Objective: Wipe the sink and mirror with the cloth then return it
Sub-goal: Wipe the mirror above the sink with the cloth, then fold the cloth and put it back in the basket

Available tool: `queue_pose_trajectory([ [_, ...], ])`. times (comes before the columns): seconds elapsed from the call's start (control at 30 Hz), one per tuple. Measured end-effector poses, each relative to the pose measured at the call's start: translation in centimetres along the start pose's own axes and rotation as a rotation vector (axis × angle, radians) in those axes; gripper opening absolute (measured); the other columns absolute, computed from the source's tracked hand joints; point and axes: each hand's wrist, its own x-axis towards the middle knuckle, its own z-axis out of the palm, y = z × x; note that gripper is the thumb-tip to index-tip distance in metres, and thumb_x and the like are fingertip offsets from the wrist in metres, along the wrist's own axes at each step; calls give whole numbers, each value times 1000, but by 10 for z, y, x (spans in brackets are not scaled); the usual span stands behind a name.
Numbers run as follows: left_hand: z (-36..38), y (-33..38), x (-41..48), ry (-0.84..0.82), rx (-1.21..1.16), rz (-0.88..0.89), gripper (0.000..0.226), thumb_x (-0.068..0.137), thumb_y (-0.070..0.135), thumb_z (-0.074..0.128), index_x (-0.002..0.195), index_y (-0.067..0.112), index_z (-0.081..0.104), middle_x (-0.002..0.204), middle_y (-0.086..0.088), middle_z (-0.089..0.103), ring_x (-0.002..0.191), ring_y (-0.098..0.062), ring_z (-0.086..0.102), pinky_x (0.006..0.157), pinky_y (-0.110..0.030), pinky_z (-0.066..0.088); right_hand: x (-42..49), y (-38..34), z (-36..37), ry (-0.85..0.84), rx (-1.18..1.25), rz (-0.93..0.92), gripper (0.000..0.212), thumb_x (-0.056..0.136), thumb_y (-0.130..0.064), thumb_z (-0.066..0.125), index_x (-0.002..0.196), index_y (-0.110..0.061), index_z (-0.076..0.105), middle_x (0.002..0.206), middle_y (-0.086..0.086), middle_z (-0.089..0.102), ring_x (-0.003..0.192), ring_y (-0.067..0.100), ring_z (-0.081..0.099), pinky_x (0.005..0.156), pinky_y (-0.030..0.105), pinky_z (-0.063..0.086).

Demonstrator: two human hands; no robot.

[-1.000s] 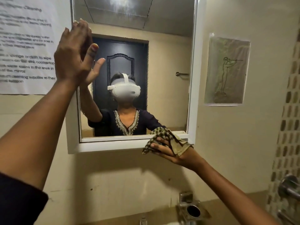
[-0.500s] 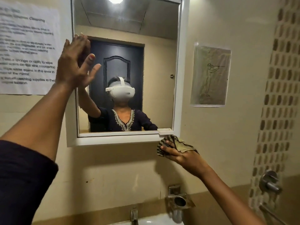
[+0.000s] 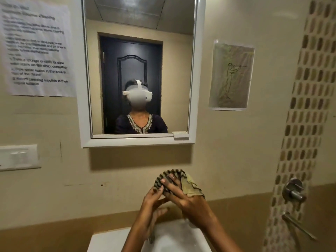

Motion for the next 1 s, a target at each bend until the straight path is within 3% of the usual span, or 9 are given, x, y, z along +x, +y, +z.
queue_pose_trajectory([
  [0.1, -7, -4, -7, 44, -19, 53, 28, 85, 9, 57, 112, 6, 64, 110, -18, 71, 107, -33, 65, 93, -48, 48, -21, -29, 3, -125, 101, 73, 68, 73, -11, 46, 139, -26, 44, 150, -1, 39, 138, 24, 37, 113, 52, 28],
  [0.23, -11, 0, -17, 44, 89, 97, 16, 83, 9, 61, 98, 7, 67, 104, -18, 72, 102, -34, 67, 85, -39, 52, -47, -44, 5, -226, 524, 208, 68, 94, -51, 43, 150, -34, 9, 161, -10, 1, 149, 15, -6, 121, 46, -3],
  [0.33, -12, 10, -18, -1, 190, 119, 14, 88, 3, 56, 100, 6, 62, 105, -17, 69, 102, -29, 64, 95, -40, 48, -54, -48, 0, -155, 764, 291, 69, 91, -56, 45, 149, -37, 12, 160, -15, 1, 149, 12, -1, 122, 33, 1],
  [0.47, -13, 32, -27, -202, 434, 141, 9, 91, 1, 51, 93, 5, 59, 88, -7, 65, 85, -16, 61, 77, -23, 50, -63, -63, -9, 23, 939, 491, 65, 89, -57, 47, 145, -35, 23, 159, -13, 15, 146, 11, 18, 119, 21, 17],
  [0.63, -11, 47, -32, -416, 637, 132, 14, 92, -2, 49, 83, 5, 56, 73, -4, 59, 65, -4, 60, 61, -15, 48, -62, -78, -16, 285, 1040, 888, 63, 83, -24, 70, 133, -42, 38, 146, -12, 31, 119, 11, 51, 94, 23, 51],
  [0.7, -7, 45, -35, -494, 665, 106, 13, 92, -1, 50, 82, 6, 56, 70, -1, 62, 63, -6, 62, 59, -16, 49, -62, -76, -19, 184, 1026, 956, 63, 78, -33, 75, 132, -37, 43, 146, -8, 31, 125, 11, 44, 98, 28, 48],
  [0.8, -5, 43, -41, -528, 715, 96, 14, 92, 3, 51, 82, 8, 59, 71, 2, 65, 69, -11, 64, 63, -20, 50, -68, -68, -23, -138, 1141, 941, 54, 76, -35, 77, 125, -27, 54, 136, -12, 43, 130, 9, 38, 112, 44, 35],
  [0.93, 1, 41, -52, -538, 745, 52, 20, 93, 3, 49, 79, 14, 60, 67, 10, 66, 69, -2, 61, 66, -14, 48, -81, -61, -40, -352, 1388, 926, 71, 60, -53, 76, 121, -23, 56, 124, -21, 53, 114, -21, 43, 106, 23, 32],
  [1.0, 9, 40, -58, -557, 750, -2, 23, 93, 3, 49, 78, 16, 61, 68, 11, 66, 70, -1, 61, 68, -15, 48, -91, -56, -48, -411, 1475, 922, 85, 53, -57, 78, 124, -21, 49, 128, -12, 53, 126, -4, 43, 111, 29, 31],
])
